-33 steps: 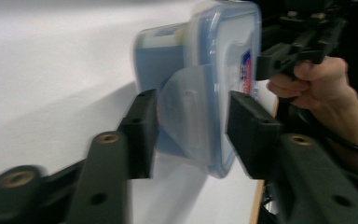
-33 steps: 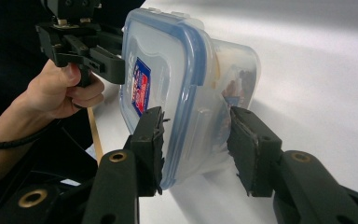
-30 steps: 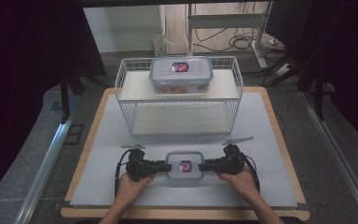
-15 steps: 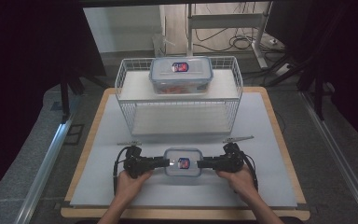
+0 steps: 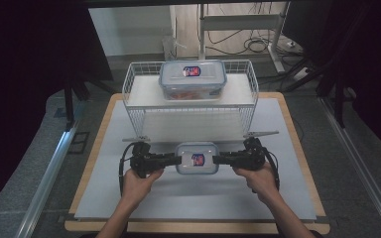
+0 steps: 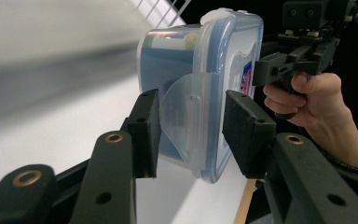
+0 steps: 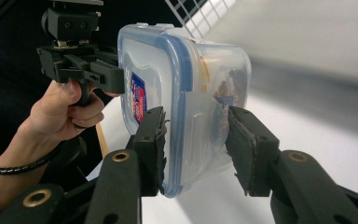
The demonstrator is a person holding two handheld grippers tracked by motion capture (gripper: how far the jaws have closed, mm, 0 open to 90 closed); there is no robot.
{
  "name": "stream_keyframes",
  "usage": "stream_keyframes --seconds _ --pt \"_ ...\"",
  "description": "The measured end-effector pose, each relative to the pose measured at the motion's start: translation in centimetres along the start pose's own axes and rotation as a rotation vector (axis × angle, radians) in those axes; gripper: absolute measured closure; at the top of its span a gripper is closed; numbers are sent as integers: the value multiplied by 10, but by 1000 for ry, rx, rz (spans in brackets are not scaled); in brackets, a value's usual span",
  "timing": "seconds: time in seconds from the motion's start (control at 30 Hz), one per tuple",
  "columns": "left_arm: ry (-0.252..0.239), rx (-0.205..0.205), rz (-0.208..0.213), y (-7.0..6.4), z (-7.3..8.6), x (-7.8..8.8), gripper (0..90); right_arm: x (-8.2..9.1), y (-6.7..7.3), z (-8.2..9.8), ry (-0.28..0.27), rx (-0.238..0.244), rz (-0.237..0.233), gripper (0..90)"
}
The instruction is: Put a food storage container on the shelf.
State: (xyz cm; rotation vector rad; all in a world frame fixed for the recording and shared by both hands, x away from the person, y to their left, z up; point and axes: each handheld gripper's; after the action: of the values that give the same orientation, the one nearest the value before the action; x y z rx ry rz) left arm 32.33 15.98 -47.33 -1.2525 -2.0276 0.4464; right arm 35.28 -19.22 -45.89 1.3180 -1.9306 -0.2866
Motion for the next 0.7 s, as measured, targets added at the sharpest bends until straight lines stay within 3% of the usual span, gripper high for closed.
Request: stream_keyframes --seconds 0.3,0.7 --pt "-35 -64 -28 -25 -51 19 573 20 18 -46 -44 54 -2 580" --pt "-74 -95 -40 -43 -115 46 571 36 42 -111 -95 89 3 579"
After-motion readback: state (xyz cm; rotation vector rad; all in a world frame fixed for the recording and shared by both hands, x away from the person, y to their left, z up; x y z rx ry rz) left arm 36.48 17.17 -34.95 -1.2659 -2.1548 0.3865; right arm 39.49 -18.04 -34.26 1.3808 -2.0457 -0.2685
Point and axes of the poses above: each handheld gripper's, and its own axes: x roughly backward along the jaws, z roughly out of its underside, y roughly to its left, and after that the axes turned 3 degrees about y, right-handed
